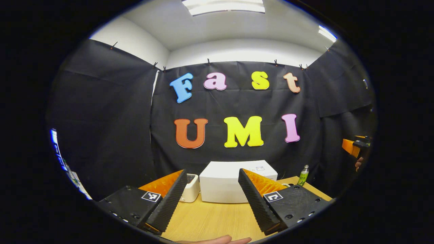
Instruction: Open the microwave oven with the left hand, put the food in, and close the microwave oven.
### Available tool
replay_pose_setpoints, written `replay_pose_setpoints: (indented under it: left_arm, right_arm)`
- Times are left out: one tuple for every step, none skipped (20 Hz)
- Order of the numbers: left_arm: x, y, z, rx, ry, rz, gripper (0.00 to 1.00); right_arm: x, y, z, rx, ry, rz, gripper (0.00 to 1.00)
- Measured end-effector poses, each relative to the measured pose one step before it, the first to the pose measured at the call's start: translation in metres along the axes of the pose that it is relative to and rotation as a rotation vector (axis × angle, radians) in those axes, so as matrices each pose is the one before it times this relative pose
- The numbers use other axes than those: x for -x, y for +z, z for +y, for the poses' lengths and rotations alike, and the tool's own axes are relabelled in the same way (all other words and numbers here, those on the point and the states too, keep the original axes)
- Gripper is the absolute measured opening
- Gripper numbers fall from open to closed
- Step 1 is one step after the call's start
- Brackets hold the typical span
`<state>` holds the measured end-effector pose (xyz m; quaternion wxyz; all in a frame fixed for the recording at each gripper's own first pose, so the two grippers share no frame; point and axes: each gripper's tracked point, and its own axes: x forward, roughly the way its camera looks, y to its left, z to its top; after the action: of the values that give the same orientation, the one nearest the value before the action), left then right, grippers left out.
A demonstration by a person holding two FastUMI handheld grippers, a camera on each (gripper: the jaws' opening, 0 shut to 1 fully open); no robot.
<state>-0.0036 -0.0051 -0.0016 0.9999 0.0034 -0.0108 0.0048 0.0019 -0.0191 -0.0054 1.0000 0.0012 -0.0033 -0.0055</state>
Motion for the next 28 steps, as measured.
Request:
replay_pose_setpoints:
  left_arm:
    - [-0.00132, -0.00192, 0.00079, -0.00416, 0.0053, -0.00202, 0.94]
    - [-0.00217, -0.00166, -0.00107, -0.00261, 0.00172, 0.00058, 0.94]
    - [-0.00266, -0.00409, -0.00295, 0.00152, -0.00074, 0.00466, 0.94]
    - [-0.00377, -0.0039, -0.00341, 0.00536, -0.00039, 0.0052, 0.94]
    - [-0.00525, -0.00353, -0.00479, 0.0059, -0.00199, 0.00319, 0.94]
    - [-0.00644, -0.0031, -0.00696, 0.00556, -0.01109, -0.00457, 0.94]
    - [-0.00809, -0.00496, -0.00692, -0.00039, -0.01007, 0.0068, 0.94]
    - [-0.00675, -0.00844, -0.00555, -0.01281, -0.00687, 0.01795, 0.94]
    - [-0.00815, -0.00828, -0.00478, -0.01536, -0.00645, 0.01027, 0.94]
    - [-0.00961, -0.00404, -0.00518, -0.00757, -0.00272, 0.00137, 0.94]
    - [-0.00982, -0.00387, -0.00724, -0.00111, -0.01155, 0.0017, 0.94]
    - [-0.00915, -0.00699, -0.00867, 0.00753, -0.01348, 0.00763, 0.94]
    - [-0.01114, -0.00932, -0.00768, 0.00717, -0.0144, 0.00778, 0.94]
    - [-0.01184, -0.00886, -0.00675, 0.00259, -0.00911, 0.00632, 0.95]
    - [-0.01216, -0.00833, -0.00232, -0.00554, 0.00126, 0.00302, 0.95]
    - [-0.01249, -0.01109, -0.00362, -0.00852, 0.00223, 0.01422, 0.94]
    - [-0.0138, -0.01408, -0.00695, -0.00474, -0.01061, 0.01645, 0.94]
    - [-0.01431, -0.01359, -0.0072, 0.00545, -0.00903, 0.02208, 0.94]
    - [-0.01395, -0.01456, -0.00641, 0.0065, -0.01244, 0.02476, 0.94]
    - [-0.0137, -0.01156, -0.00694, 0.01012, -0.01824, 0.01994, 0.94]
    - [-0.01144, -0.00922, -0.00741, 0.0087, -0.01582, 0.00741, 0.94]
    - [-0.01194, -0.00666, -0.00638, 0.0061, -0.01658, -0.0012, 0.94]
    - [-0.01177, -0.00822, -0.00703, 0.00685, -0.01883, 0.00406, 0.94]
    - [-0.01162, -0.0099, -0.00812, 0.00689, -0.02074, 0.00891, 0.94]
    - [-0.01127, -0.01004, -0.0078, 0.01121, -0.01552, 0.00992, 0.94]
    - [-0.0113, -0.0083, -0.00647, 0.01417, -0.01352, 0.01049, 0.94]
    - [-0.01088, -0.00923, -0.0051, 0.00828, -0.00279, 0.0131, 0.94]
    - [-0.0112, -0.00638, -0.00233, 0.00142, 0.00603, 0.00248, 0.94]
  right_arm:
    - [-0.00046, -0.00124, -0.00128, -0.00119, 0.00065, -0.00116, 0.94]
    - [-0.00036, 0.00012, -0.00169, -0.00295, -0.00242, -0.00363, 0.94]
    - [-0.0002, -0.00077, -0.00268, -0.00551, -0.00478, -0.00368, 0.94]
    - [-0.00132, -0.00014, -0.00206, -0.00473, -0.00317, -0.00274, 1.0]
    - [-0.00035, -0.0016, -0.0009, -0.00186, 0.0012, 0.00027, 0.94]
    - [-0.00169, -0.00239, -0.00035, -0.00118, 0.00372, 0.00272, 0.94]
    - [-0.00117, -0.00182, -0.00224, -0.00137, 0.00216, 0.00313, 0.94]
    - [-0.00214, -0.00171, -0.00186, -0.00122, 0.00168, 0.00347, 0.94]
    - [-0.0017, -0.00213, -0.00181, -0.00116, 0.00075, 0.00292, 0.94]
    - [-0.00167, -0.00109, -0.00305, -0.00068, 0.0001, 0.0011, 0.94]
    - [-0.00125, -0.00163, -0.00228, -0.00185, -0.00235, -0.00003, 0.94]
    - [-0.00221, -0.00034, -0.00265, -0.00223, -0.00352, -0.00158, 0.94]
    - [-0.00193, -0.00226, -0.00275, 0.00282, -0.00224, 0.00276, 0.94]
    - [-0.00098, -0.00164, -0.00211, 0.0051, -0.0002, 0.00371, 1.0]
    - [-0.00227, 0.00007, -0.00165, 0.00256, -0.00001, -0.00062, 0.94]
    - [-0.00188, 0.00105, -0.00208, -0.00228, -0.00132, -0.00362, 0.94]
    - [-0.00187, 0.0008, -0.00343, -0.00539, -0.00149, -0.00515, 0.94]
    - [-0.00219, 0.00102, -0.00249, -0.00522, -0.00214, -0.00348, 0.94]
    - [-0.00201, -0.00137, -0.00213, -0.00309, -0.00092, -0.00242, 0.94]
    - [-0.00165, -0.00032, -0.00183, -0.00025, 0.00063, -0.00109, 0.94]
    - [-0.0017, -0.00146, -0.00134, 0.00088, -0.00003, -0.00082, 0.94]
    - [-0.00169, -0.00049, -0.00109, -0.00033, 0.00004, -0.0003, 0.94]
    - [-0.00047, -0.00149, -0.00079, 0.00001, 0.00359, 0.00105, 0.94]
    - [-0.00011, -0.00064, 0.00072, 0.00029, 0.00641, -0.0009, 1.0]
    - [-0.00007, -0.00055, -0.00096, -0.00176, 0.00399, -0.00452, 0.94]
    - [-0.00034, 0.00173, -0.00082, -0.00113, 0.00261, -0.00548, 1.0]
    - [0.00013, -0.00108, -0.00157, 0.00001, 0.00083, -0.00479, 1.0]
    - [0.00052, -0.00055, -0.00149, 0.00041, 0.00159, -0.00435, 0.94]
